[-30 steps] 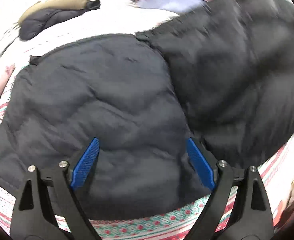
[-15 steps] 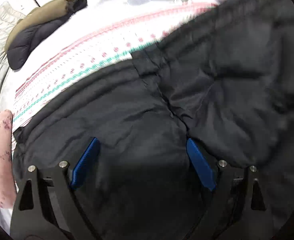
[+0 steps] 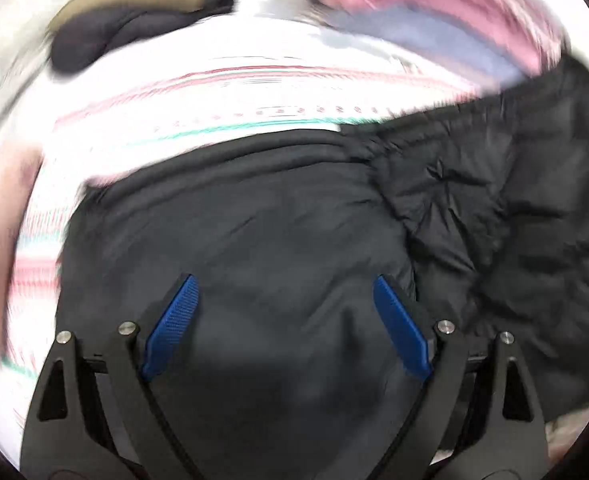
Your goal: Fold large clothes
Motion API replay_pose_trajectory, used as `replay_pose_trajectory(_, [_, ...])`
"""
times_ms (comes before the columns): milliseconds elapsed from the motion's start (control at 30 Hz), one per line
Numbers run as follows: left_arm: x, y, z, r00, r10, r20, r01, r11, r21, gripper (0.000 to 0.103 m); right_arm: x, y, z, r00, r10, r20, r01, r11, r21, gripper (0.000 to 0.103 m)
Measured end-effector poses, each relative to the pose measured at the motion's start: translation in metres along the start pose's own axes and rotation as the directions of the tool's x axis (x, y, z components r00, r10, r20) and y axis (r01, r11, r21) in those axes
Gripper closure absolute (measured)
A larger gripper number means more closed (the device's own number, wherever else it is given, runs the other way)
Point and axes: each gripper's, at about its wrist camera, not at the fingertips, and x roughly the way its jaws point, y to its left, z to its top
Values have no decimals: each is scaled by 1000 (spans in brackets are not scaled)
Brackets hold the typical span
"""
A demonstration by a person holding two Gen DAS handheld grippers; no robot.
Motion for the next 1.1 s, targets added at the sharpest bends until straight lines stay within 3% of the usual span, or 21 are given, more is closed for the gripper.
replay_pose_trajectory(67, [-26, 42, -25, 999, -48, 23, 51, 988, -148, 13, -1, 3, 0, 1000, 2, 2, -2, 1000, -5, 90])
replay_pose_trajectory(167, [-66, 96, -75, 994, 0, 111, 34, 951, -306, 13, -2, 8, -1, 1000, -8, 4, 9, 1000, -25, 90])
replay_pose_trajectory(300, [-70, 129, -106, 993, 18, 120, 23, 942, -334, 13, -2, 13, -3, 1000, -14, 7, 14, 999, -47, 90])
replay_pose_trajectory(467, [-48, 163, -118, 989, -70, 131, 122, 885, -450, 17, 1, 17, -5, 999, -32, 13, 33, 999, -40, 90])
replay_pose_trajectory(533, [-41, 176, -122, 977, -145, 156, 206, 837, -507, 34, 2, 20, -7, 998, -52, 25, 53, 997, -58, 90])
replay_pose_trajectory(600, [-34, 185, -122, 978, -147, 151, 207, 796, -569, 68, 2, 24, -8, 997, -76, 34, 79, 993, -87, 90])
replay_pose_trajectory(633, [-31, 189, -122, 979, -140, 150, 202, 788, -581, 74, 2, 26, -8, 995, -88, 36, 91, 991, -99, 90])
replay_pose_trajectory(700, [-25, 190, -119, 982, -140, 128, 188, 814, -550, 92, 2, 31, -8, 994, -100, 38, 103, 988, -111, 90])
replay_pose_trajectory(733, [-22, 192, -118, 983, -141, 116, 181, 824, -536, 94, 2, 33, -7, 993, -109, 38, 113, 986, -120, 90])
replay_pose_trajectory(900, [-14, 205, -121, 968, -214, 128, 248, 777, -578, 96, 2, 80, -5, 985, -158, 65, 171, 941, -293, 90])
replay_pose_trajectory(1000, [-15, 200, -119, 973, -197, 116, 228, 800, -555, 96, 1, 131, -13, 989, -111, 95, 140, 898, -417, 90])
replay_pose_trajectory(1100, [-12, 205, -123, 968, -222, 118, 249, 778, -577, 96, 4, 192, -39, 996, -12, 88, 59, 830, -554, 90])
